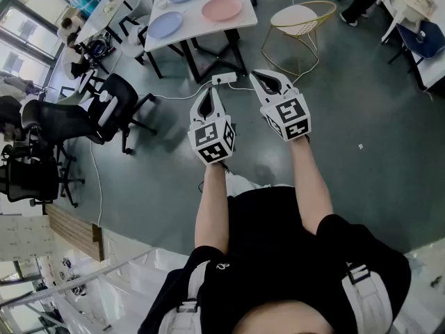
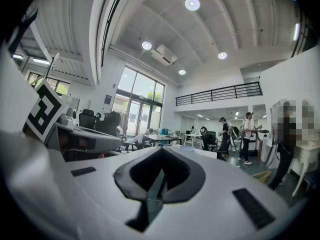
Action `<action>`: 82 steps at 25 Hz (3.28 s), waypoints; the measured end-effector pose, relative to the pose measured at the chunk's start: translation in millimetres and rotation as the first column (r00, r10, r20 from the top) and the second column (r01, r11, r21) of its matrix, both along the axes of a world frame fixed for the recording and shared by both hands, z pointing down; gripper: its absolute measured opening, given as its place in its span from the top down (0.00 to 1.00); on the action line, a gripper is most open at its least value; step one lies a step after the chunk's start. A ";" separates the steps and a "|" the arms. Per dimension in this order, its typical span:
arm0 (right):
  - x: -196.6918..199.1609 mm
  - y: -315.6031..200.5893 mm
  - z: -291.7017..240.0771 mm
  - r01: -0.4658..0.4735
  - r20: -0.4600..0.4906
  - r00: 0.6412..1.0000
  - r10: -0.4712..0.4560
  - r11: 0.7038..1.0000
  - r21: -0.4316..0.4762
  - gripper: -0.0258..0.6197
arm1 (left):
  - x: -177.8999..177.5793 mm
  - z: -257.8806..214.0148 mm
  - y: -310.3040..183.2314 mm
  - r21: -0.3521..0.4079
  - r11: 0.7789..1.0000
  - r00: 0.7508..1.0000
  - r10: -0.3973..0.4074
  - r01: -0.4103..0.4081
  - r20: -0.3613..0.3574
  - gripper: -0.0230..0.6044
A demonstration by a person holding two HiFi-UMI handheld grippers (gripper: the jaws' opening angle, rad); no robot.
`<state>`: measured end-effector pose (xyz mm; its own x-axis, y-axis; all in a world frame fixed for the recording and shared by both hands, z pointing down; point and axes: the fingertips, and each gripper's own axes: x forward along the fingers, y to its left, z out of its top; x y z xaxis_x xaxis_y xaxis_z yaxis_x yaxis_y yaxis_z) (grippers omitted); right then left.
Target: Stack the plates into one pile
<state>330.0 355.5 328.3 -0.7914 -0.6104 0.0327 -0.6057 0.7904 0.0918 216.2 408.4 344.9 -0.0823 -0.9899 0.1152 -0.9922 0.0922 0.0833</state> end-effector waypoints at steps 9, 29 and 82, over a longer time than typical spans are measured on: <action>3.7 -1.8 -2.9 -0.004 0.072 0.997 0.006 1.000 -0.027 0.95 | 1.6 -0.1 0.3 0.004 1.000 1.000 0.001 -0.001 0.003 0.94; -15.9 -25.9 9.9 -0.018 0.133 0.991 0.033 0.993 -0.113 0.95 | -29.5 17.6 -16.3 -0.032 0.999 1.000 -0.001 0.000 -0.030 0.94; -251.7 -156.7 32.0 -0.027 0.152 0.986 0.064 0.971 -0.236 0.95 | -312.3 53.3 -143.0 -0.052 0.997 0.983 -0.066 0.058 -0.173 0.94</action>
